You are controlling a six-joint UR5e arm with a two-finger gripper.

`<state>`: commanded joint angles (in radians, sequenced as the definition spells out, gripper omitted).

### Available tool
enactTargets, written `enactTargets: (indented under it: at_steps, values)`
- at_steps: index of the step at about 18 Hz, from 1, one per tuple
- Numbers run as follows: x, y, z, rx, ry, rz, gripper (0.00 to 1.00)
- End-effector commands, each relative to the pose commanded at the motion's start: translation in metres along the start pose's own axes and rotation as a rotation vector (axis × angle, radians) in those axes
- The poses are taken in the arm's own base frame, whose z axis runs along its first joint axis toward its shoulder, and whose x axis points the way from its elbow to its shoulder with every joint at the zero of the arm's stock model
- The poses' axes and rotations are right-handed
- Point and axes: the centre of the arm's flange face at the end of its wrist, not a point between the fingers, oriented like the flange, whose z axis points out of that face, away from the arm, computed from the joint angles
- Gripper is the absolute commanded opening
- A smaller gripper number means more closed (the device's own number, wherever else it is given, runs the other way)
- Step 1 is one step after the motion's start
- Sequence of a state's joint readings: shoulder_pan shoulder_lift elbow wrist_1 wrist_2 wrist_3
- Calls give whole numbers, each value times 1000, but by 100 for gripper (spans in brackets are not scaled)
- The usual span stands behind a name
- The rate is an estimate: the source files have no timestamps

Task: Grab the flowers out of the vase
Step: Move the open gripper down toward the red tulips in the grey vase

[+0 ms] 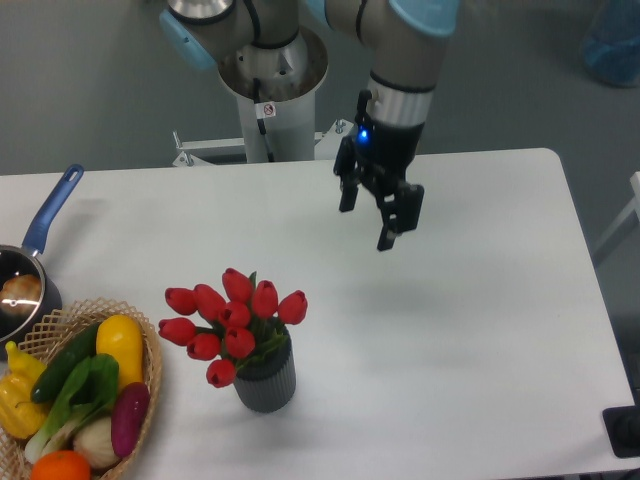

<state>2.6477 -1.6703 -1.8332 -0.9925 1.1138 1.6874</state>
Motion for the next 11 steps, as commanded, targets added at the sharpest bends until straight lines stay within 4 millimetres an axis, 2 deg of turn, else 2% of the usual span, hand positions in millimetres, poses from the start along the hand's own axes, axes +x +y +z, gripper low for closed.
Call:
enactTargets:
  at_steps: [4,8,11]
  values:
    - [-1,2,22,105,33,-58,100]
    - [5,8,30,170,54,-114,100]
    - [6,18,38,305,59,-215,100]
